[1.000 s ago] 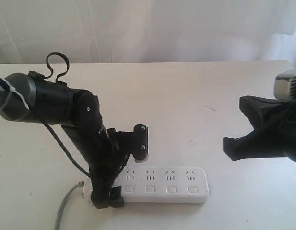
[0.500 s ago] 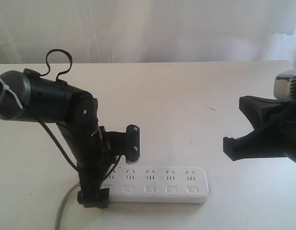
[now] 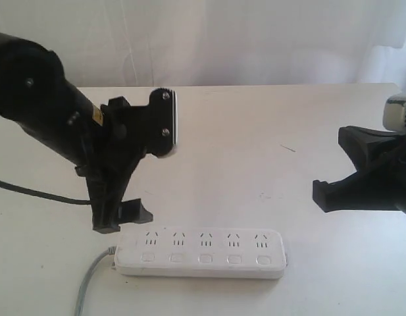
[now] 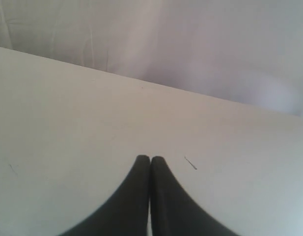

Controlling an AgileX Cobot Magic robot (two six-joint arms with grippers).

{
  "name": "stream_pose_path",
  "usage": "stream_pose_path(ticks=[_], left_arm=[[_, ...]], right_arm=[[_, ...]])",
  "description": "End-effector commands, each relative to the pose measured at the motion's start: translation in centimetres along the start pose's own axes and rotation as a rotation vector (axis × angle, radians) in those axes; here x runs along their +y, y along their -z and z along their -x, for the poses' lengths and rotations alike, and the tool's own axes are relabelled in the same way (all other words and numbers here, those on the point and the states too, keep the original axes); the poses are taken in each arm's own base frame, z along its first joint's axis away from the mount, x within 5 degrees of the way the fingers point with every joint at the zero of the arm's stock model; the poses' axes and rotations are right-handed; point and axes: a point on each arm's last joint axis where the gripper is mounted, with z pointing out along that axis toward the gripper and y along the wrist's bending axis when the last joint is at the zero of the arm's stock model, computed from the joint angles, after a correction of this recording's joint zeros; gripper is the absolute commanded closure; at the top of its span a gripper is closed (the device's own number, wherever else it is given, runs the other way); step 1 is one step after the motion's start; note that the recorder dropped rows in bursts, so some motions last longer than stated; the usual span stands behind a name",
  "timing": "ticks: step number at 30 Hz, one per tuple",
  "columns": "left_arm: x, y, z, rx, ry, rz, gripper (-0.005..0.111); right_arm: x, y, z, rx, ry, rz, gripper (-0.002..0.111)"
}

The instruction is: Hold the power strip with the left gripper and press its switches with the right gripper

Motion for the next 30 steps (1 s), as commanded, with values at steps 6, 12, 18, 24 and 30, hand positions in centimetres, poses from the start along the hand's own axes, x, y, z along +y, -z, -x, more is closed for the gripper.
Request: stream_pose_path(ticks=[6,12,18,24,30], left_arm=[[-1.2,6.1,0.7,-0.159,0.078,0.043,0.002],[-1.9,7.1,1.1,-0.224,0.112,-0.016,0.002],[-2.4,8.1,1.0,-0.232,0.144,-0.036,0.012],[-2.7,9.2,0.9,-0.250,0.138,-0.018,0.061],[-2.8,9.3,1.2,-0.285,0.172,-0.038,0.105]], right_arm=[[-0.3,0.1,0.3,-0.020,0.005,-0.025,0.108],[-0.2,0.1,0.3,-0.018,0.005,-0.017,0.108],[-1.4,0.5,0.7,-0.043,-0.028,-0.057,0.108],[-4.6,1.7,1.3,-0.100,-0.094,-0.224,0.108],[-7.4,4.4,2.2,-0.214,-0.157,-0.393,0.108]])
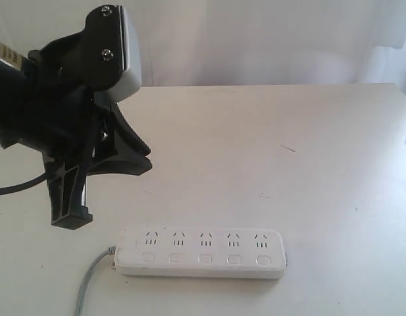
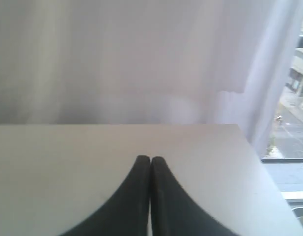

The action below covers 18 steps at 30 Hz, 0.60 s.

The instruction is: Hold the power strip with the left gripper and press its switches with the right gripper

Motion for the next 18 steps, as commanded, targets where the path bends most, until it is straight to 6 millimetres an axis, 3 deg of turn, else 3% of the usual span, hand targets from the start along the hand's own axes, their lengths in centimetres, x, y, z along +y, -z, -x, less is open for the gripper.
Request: stream_pose_path(ticks=[1,7,10,14,16,18], left_arm=[[-0.5,0.2,0.3,-0.041,0.066,-0.036,0.107],[-0.6,1.3,0.7,-0.093,0.086,-0.003,0.107],[-0.7,2.5,1.0,-0.139,0.087,0.030,0.107],[-1.5,4.6,1.0,-0.190,0.084,0.060,0.107],[-2.4,5.6,0.4,-0.209,0.092,0.075,0.107],[-3.3,6.2,-0.3,-0.216,0.096,0.079,0.107]], right_arm=[[-2.4,2.4,1.7,-0.142,-0.061,-0.103,0.108],[-4.7,7.9,3.5,-0.398,-0.173,-0.126,0.108],[-5.3,9.5,3.7,-0.470,-0.205,-0.120,0.108],[-5.3,9.9,3.7,-0.485,-0.208,-0.100,0.108],[-4.0,9.6,3.3,-0.432,-0.256,0.043,0.108],[-2.7,9.4,2.7,-0.342,-0.427,0.217,0.108]])
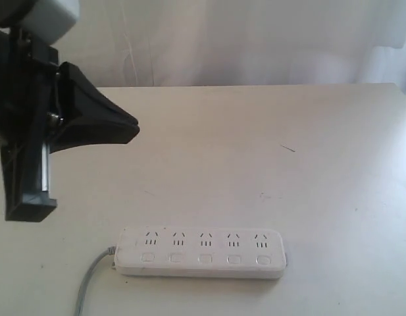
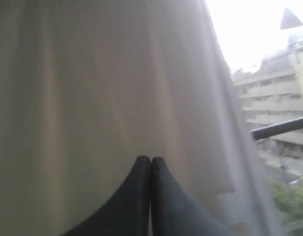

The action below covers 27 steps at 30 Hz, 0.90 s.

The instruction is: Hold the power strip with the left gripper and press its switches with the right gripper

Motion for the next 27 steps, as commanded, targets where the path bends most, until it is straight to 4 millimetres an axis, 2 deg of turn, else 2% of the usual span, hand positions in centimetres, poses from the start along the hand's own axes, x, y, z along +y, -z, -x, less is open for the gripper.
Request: stream_pose_path(ticks=[1,5,8,10,12,15,19,24,27], left_arm=[[-1.7,1.9,-1.1,-0.032,0.041,0.003,0.107],[-3.5,3.4,-2.8,-0.077,0.061,0.016,0.107],[-4.8,4.6,-3.7,-0.137,0.084,0.033,0.107],[-5.6,5.0,-4.4,-0.173,0.108,0.031,0.107],[-6.4,5.3,-5.2,-0.200,0.131,0.028,0.107],[-7.3,5.3,-6.3,-0.222,0.158,0.023,0.107],[-7.7,5.3,-7.0,-0.226,0.167,0.026,0.107],[-7.7,5.3,-6.9,-0.236,0.171,0.029,0.107],[-7.7,5.4,-6.8,-0.241,0.177,0.027,0.107]], right_arm=[[2.3,0.5,-1.7,0.188,-0.377,0.230,0.108],[3.6,1.0,-2.7,0.337,-0.977,0.334,0.108],[3.8,1.1,-2.5,0.349,-1.387,0.374,0.108],[3.6,1.5,-2.0,0.301,-1.516,0.440,0.108],[3.4,2.3,-1.4,0.242,-1.568,0.530,0.108],[2.6,3.4,-1.6,0.192,-1.637,0.557,0.108],[2.0,3.3,-4.0,0.155,-1.582,0.440,0.108],[1.8,3.3,-6.9,0.139,-1.247,0.336,0.108],[2.0,3.5,-7.7,0.158,-1.149,0.359,0.108]])
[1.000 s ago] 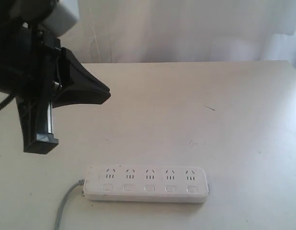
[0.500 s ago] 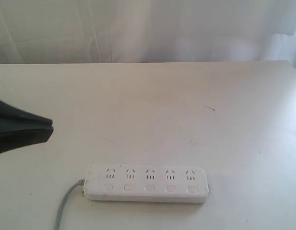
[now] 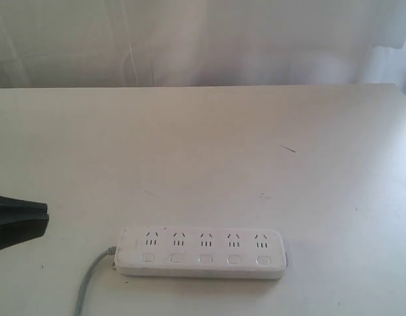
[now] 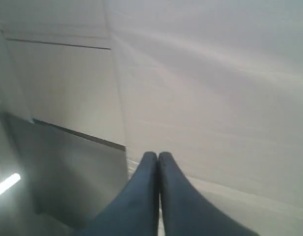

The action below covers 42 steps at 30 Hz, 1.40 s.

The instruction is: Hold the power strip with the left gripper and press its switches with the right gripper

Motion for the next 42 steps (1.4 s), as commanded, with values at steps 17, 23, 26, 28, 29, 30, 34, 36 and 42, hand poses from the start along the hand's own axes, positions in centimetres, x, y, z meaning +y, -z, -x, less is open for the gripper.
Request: stream_pose_path(ticks=[17,23,26,28,29,30,34,36,42], left_arm=[[-0.2,0.1,0.0,-0.015,0.018,-0.015,0.107],[-0.3,0.1,0.0,-0.011,0.018,-0.020,0.107],[-0.3,0.1,0.0,-0.008,0.018,-0.024,0.107],[-0.3,0.1,0.0,-0.008,0.018,-0.024,0.107],[-0.2,0.1,-0.1,0.000,0.005,-0.017,0.107],[-0.2,0.1,-0.2,0.007,-0.007,-0.011,0.107],[0.0,0.1,-0.4,0.021,-0.033,0.009,0.107],[0.2,0.1,-0.3,0.017,-0.037,0.029,0.107],[0.6,0.1,-0.7,0.056,0.007,0.076,0.107]], right_arm=[[-5.6,1.4,0.0,0.191,1.083,-0.362,0.108],[-5.8,1.5,0.5,0.153,1.087,-0.411,0.108],[-5.7,1.4,0.5,0.128,0.968,-0.409,0.108],[-5.8,1.5,0.7,0.074,0.808,-0.431,0.108],[-5.8,1.5,0.8,0.069,0.813,-0.439,0.108],[-5.8,1.5,0.8,0.069,0.813,-0.439,0.108],[-5.9,1.5,0.8,0.068,0.814,-0.440,0.108],[-5.9,1.5,0.8,0.068,0.814,-0.440,0.108],[-5.9,1.5,0.8,0.068,0.814,-0.440,0.108]])
